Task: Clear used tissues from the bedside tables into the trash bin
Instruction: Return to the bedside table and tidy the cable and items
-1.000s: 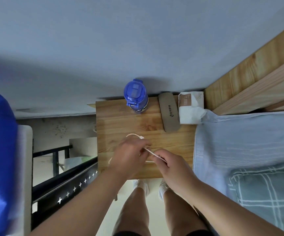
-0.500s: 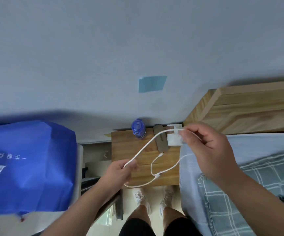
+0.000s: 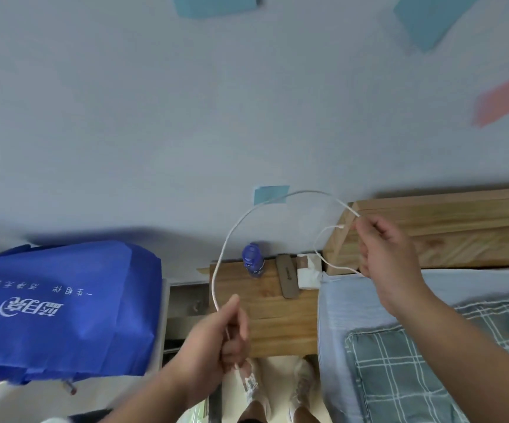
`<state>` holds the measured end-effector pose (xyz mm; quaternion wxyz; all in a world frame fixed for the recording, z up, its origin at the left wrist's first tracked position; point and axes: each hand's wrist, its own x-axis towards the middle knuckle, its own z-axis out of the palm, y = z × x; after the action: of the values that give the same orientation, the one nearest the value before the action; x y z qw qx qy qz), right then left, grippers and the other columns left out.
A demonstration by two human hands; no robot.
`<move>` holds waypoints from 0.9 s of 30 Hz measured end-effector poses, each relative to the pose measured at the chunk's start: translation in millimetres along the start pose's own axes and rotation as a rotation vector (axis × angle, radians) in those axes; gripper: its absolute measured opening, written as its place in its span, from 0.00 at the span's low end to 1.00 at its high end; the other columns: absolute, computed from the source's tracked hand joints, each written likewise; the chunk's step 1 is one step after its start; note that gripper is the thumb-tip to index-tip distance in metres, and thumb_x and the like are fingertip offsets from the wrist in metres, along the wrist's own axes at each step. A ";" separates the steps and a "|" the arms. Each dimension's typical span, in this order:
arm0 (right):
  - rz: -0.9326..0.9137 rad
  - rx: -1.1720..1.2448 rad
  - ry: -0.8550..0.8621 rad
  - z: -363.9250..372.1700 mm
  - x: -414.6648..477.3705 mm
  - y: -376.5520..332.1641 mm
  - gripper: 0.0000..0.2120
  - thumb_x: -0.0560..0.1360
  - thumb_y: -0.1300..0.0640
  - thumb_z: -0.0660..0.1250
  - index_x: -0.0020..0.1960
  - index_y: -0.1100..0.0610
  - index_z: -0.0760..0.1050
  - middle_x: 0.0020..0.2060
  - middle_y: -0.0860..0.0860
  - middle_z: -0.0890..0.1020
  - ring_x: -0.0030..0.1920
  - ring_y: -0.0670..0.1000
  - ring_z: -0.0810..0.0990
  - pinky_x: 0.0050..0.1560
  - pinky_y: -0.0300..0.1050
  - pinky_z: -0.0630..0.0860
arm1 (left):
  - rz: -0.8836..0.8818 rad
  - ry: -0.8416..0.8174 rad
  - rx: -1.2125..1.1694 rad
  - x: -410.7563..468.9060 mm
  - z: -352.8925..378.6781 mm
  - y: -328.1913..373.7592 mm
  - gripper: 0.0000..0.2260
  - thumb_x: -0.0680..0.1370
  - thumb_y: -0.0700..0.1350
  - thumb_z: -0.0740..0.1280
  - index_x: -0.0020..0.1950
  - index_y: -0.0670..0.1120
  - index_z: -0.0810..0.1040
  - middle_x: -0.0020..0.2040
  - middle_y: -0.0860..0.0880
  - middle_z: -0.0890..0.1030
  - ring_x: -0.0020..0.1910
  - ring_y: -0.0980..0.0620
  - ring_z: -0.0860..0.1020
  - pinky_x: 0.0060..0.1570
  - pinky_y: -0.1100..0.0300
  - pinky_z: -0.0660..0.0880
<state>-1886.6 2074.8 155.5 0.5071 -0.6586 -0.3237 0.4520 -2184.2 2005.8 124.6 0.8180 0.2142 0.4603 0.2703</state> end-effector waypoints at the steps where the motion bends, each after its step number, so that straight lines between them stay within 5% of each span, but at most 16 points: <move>1: 0.013 -0.058 -0.008 3.0 -3.5 7.9 0.12 0.82 0.53 0.66 0.42 0.49 0.82 0.23 0.42 0.66 0.24 0.44 0.61 0.26 0.39 0.60 | 0.056 -0.006 -0.147 -1.6 15.9 14.9 0.23 0.80 0.63 0.67 0.40 0.44 0.80 0.25 0.52 0.60 0.23 0.53 0.60 0.25 0.59 0.72; 5: 0.046 -0.257 -0.080 17.6 -23.3 37.9 0.12 0.82 0.53 0.66 0.42 0.52 0.82 0.21 0.41 0.70 0.22 0.40 0.67 0.23 0.32 0.63 | 0.270 -0.077 -0.469 -7.8 67.5 81.3 0.19 0.82 0.59 0.62 0.41 0.48 0.83 0.26 0.53 0.64 0.24 0.56 0.57 0.20 0.65 0.59; 7: 0.080 -0.367 -0.140 21.5 -35.8 53.2 0.11 0.82 0.53 0.66 0.42 0.52 0.82 0.21 0.40 0.72 0.23 0.40 0.69 0.29 0.36 0.65 | 0.340 -0.130 -0.549 -12.2 84.6 111.4 0.15 0.81 0.56 0.63 0.42 0.50 0.83 0.27 0.53 0.64 0.27 0.56 0.56 0.23 0.64 0.56; 12: 0.131 -0.499 -0.348 9.5 -70.6 85.1 0.13 0.81 0.52 0.67 0.39 0.54 0.81 0.23 0.44 0.71 0.24 0.42 0.66 0.29 0.38 0.63 | 0.634 -0.003 -0.532 -21.9 93.5 177.9 0.09 0.85 0.53 0.61 0.62 0.59 0.78 0.30 0.55 0.68 0.23 0.57 0.59 0.20 0.67 0.58; 15: 0.101 -0.480 -0.498 -4.2 -91.0 86.6 0.13 0.80 0.49 0.67 0.39 0.50 0.81 0.25 0.43 0.70 0.27 0.41 0.66 0.31 0.35 0.63 | 0.811 0.145 -0.346 -16.0 76.6 197.6 0.14 0.87 0.52 0.61 0.69 0.68 0.73 0.34 0.54 0.71 0.25 0.55 0.60 0.21 0.65 0.61; 18: 0.019 -0.438 -0.639 -16.8 -100.1 67.9 0.11 0.79 0.45 0.67 0.43 0.49 0.81 0.28 0.44 0.72 0.31 0.41 0.68 0.34 0.34 0.66 | 1.014 0.384 0.297 -2.0 53.8 187.9 0.17 0.86 0.52 0.56 0.68 0.74 0.71 0.33 0.53 0.73 0.26 0.55 0.64 0.26 0.63 0.64; 20: -0.064 -0.417 -0.623 -23.5 -99.3 49.0 0.09 0.80 0.47 0.68 0.43 0.47 0.82 0.29 0.48 0.74 0.31 0.40 0.69 0.33 0.34 0.66 | 0.957 0.446 0.782 6.1 33.9 171.6 0.19 0.85 0.51 0.54 0.65 0.76 0.73 0.32 0.54 0.74 0.30 0.57 0.69 0.33 0.64 0.68; 22: -0.135 -0.365 -0.505 -27.8 -93.1 25.0 0.09 0.78 0.45 0.68 0.42 0.45 0.82 0.29 0.54 0.75 0.29 0.41 0.69 0.32 0.35 0.67 | 0.648 0.379 1.267 12.1 14.9 150.8 0.19 0.83 0.51 0.54 0.62 0.76 0.73 0.34 0.58 0.78 0.32 0.58 0.75 0.40 0.62 0.72; 24: -0.217 -0.331 -0.395 -30.2 -82.5 1.5 0.09 0.75 0.43 0.66 0.44 0.45 0.83 0.31 0.56 0.77 0.29 0.41 0.70 0.32 0.34 0.68 | 0.322 0.253 1.621 13.1 4.4 127.9 0.12 0.86 0.55 0.56 0.63 0.66 0.77 0.33 0.57 0.80 0.33 0.60 0.79 0.42 0.63 0.75; 27: -0.336 -0.319 -0.298 -26.1 -66.2 -25.4 0.07 0.80 0.44 0.68 0.46 0.43 0.83 0.29 0.48 0.78 0.30 0.41 0.73 0.32 0.28 0.69 | 0.185 -0.011 1.477 0.4 13.8 96.9 0.38 0.76 0.78 0.48 0.52 0.52 0.87 0.28 0.50 0.81 0.30 0.61 0.80 0.49 0.58 0.78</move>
<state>-1887.0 2013.4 199.6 0.4116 -0.5936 -0.5663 0.3967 -2195.8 2078.5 189.2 0.4373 0.7475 0.4981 -0.0431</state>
